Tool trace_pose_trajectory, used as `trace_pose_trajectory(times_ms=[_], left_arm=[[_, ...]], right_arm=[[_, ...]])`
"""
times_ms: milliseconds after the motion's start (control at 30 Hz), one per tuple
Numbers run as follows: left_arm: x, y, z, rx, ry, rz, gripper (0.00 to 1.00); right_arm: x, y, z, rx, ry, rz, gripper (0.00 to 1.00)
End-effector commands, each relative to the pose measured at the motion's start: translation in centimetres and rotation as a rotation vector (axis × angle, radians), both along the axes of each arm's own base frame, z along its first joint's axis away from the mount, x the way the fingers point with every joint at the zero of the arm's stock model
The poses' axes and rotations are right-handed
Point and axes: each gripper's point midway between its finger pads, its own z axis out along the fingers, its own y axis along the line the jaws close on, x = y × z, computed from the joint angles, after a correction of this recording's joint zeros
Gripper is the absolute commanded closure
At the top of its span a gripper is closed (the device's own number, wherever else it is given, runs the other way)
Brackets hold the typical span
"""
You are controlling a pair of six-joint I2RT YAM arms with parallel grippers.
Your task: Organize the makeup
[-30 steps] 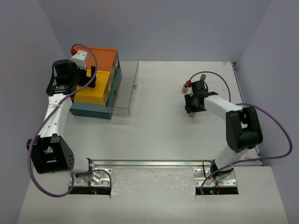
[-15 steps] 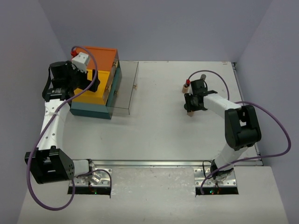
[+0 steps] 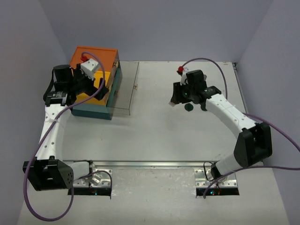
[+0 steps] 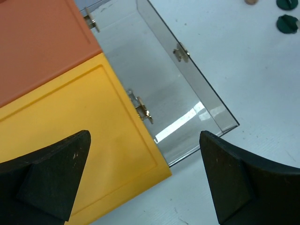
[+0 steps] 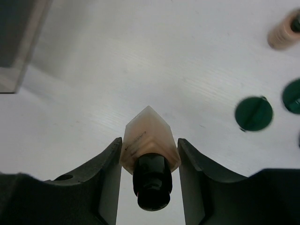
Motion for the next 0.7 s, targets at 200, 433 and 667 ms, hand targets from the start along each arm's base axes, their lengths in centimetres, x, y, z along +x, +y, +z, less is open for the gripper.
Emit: trace_pose_trajectory(times_ms=[200,433,667], left_arm=[[-5.4,-9.8,0.5,0.209,-0.175,-0.368,0.00],[-6.2,-12.9,-2.9,0.358,-0.224,-0.428,0.00],[-3.9,-13.0,-1.1,0.381,-0.325,-0.288,0.00]], right_arm=[[0.6,13.7,12.5,0.499,-0.132,0.170,1.00],[-1.1,19.5,13.6,0.580,-0.093,0.271,1.00],[-2.6,22.1,14.2,0.680,-0.037,0.328,1.00]])
